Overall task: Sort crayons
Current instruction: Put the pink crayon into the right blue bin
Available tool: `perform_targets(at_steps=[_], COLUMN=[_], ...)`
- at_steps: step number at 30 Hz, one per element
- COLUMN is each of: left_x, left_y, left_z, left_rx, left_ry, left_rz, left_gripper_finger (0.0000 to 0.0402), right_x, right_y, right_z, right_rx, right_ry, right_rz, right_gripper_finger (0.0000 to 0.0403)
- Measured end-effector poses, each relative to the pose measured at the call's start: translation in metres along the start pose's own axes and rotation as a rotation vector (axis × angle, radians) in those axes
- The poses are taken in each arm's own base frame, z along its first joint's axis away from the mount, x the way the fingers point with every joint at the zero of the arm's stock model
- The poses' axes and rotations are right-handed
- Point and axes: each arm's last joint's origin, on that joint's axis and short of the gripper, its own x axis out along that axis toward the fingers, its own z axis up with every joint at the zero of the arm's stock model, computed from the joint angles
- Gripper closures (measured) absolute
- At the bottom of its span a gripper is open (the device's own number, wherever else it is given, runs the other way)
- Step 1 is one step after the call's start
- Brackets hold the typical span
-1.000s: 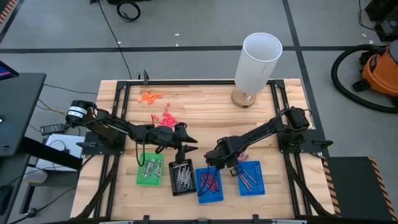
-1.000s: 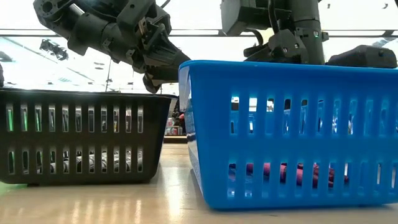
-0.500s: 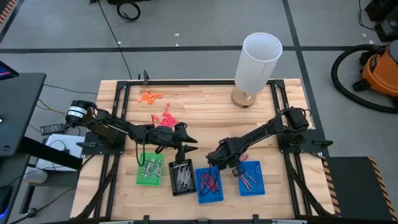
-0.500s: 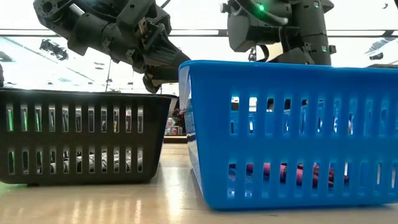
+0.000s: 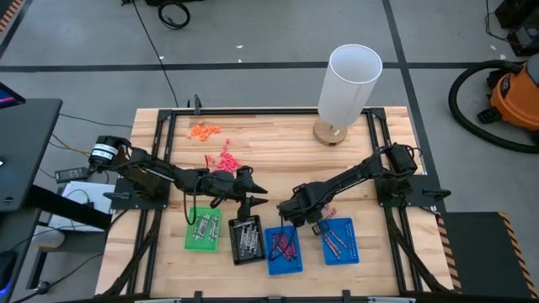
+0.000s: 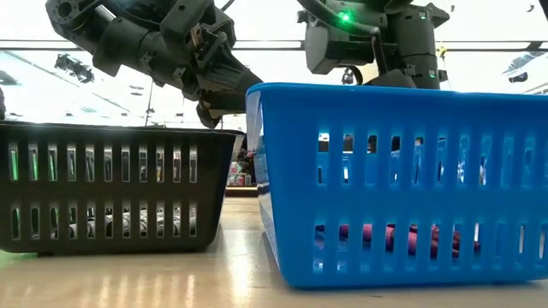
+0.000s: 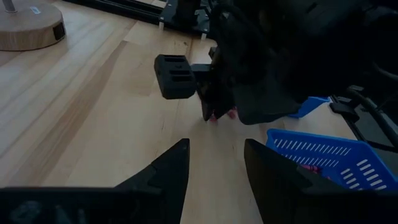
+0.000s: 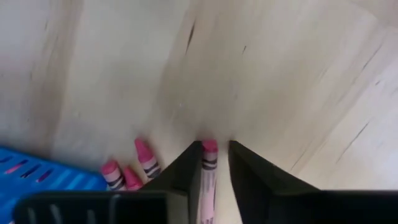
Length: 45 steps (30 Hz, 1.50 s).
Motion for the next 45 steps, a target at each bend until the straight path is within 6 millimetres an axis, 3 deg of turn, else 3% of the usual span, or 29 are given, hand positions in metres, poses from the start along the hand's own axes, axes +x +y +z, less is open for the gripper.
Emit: perform_targets(at_steps=[8,14,21,39,45], left_x=[-0.005,-0.012,-0.015,-0.021,-0.023], left_y=[-0.017,-0.037,-0.045,-0.060,-0.068], left_z=[-0.003,-0.007,-0.023,-0.032,-0.032], left_rx=[0.075,0.099,0.024,-0.032,-0.028], left_ry=[0.027,0.044,0.179,0.232,0.208], left_rz=[-0.096,-0.163,-0.151,-0.171,-0.209], left_gripper_finger=[0.0237,0.0237,0.0237,0.0237,0.0237], right_x=[-0.001,-0.001,-0.008,-0.060,-0.068], right_y=[-0.001,-0.002,0.002,0.062,0.080], right_z=[0.002,0.003,0.008,0.040,0.044], right_rx=[-0.040,-0.064,-0.131,-0.428,-0.467], right_ry=[-0.025,-0.023,-0.027,-0.110,-0.145], right_rz=[-0.015,-0.049,-0.147,-0.597,-0.694], right_gripper_finger=[0.0388,0.0383,0.0380,0.0379,0.0379])
